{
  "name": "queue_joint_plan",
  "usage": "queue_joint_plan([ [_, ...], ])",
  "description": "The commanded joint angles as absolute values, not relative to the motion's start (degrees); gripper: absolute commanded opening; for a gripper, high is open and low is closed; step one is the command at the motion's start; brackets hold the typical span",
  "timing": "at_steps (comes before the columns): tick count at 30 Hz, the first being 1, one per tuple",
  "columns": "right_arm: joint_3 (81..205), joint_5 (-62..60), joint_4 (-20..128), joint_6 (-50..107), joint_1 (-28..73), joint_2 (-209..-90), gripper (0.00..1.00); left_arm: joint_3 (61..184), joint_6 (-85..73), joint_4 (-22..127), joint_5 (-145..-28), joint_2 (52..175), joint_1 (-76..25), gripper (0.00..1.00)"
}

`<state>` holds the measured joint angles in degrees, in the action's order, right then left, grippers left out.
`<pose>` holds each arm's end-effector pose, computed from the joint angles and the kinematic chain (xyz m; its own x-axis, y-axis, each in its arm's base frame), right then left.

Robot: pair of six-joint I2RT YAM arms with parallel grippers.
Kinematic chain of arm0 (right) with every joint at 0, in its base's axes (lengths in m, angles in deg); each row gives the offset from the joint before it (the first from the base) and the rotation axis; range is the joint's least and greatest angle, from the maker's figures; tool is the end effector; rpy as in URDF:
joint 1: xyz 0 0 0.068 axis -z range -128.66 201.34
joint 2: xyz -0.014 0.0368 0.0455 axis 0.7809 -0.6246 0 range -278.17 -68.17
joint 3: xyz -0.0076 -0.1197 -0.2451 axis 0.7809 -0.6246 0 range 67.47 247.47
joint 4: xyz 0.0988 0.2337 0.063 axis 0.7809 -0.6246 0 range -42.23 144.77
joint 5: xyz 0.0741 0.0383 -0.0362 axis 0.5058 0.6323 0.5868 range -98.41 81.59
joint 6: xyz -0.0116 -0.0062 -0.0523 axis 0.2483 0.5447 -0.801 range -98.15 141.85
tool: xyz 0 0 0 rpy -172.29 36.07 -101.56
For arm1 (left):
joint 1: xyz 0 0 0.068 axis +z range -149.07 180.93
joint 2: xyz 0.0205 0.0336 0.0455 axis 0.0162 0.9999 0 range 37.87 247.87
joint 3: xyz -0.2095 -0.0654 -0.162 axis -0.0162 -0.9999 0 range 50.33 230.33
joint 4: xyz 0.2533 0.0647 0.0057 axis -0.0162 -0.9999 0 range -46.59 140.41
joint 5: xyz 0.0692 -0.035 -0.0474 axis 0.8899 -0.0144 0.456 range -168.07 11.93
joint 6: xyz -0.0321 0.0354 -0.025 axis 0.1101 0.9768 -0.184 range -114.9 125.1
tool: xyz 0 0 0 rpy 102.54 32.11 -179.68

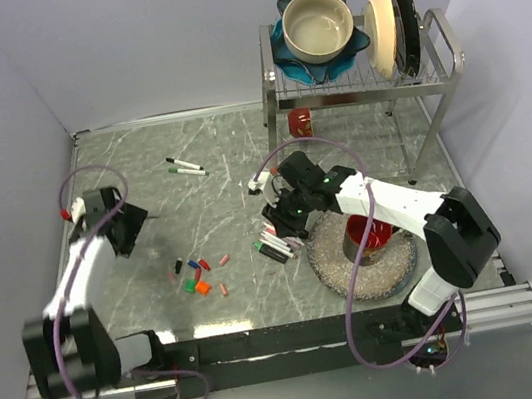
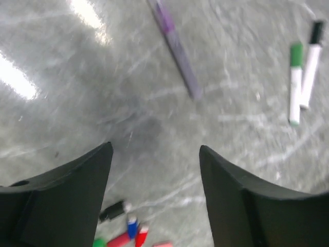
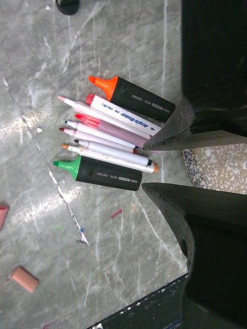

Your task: Open the pen caps

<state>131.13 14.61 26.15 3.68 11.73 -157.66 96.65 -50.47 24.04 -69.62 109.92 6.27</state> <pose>0.2426 0.2188 0.2379 -0.3579 -0.6687 -0.6517 -0.9195 0.3741 0.1210 0.2510 0.0288 0.2261 -0.2942 -0.8469 -0.4429 -0.7510 0.4915 -0.4410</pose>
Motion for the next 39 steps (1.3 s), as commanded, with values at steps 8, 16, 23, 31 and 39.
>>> queue_joint_plan([
  [8,132.33,15.75,26.38,1.99,11.79,-153.6,0.4,125.03,-50.62,4.72,-63.13,140.16,6.73,0.58],
  [16,132.51,16.02,26.03,1.81,11.71,-154.3,0.39,132.94,-49.74,0.84,-62.08,149.92,6.73,0.59],
  [23,132.42,15.93,26.03,1.73,11.71,-154.56,0.39,134.7,-49.22,0.49,-61.9,151.16,6.82,0.59],
  [31,132.33,16.28,25.85,1.55,11.79,-155.09,0.39,132.15,-48.51,6.11,-64.62,145.27,6.73,0.6],
  [39,132.42,15.76,25.68,1.37,11.88,-155.79,0.39,154.16,-52.55,-3.44,-67.35,158.7,6.73,0.74],
])
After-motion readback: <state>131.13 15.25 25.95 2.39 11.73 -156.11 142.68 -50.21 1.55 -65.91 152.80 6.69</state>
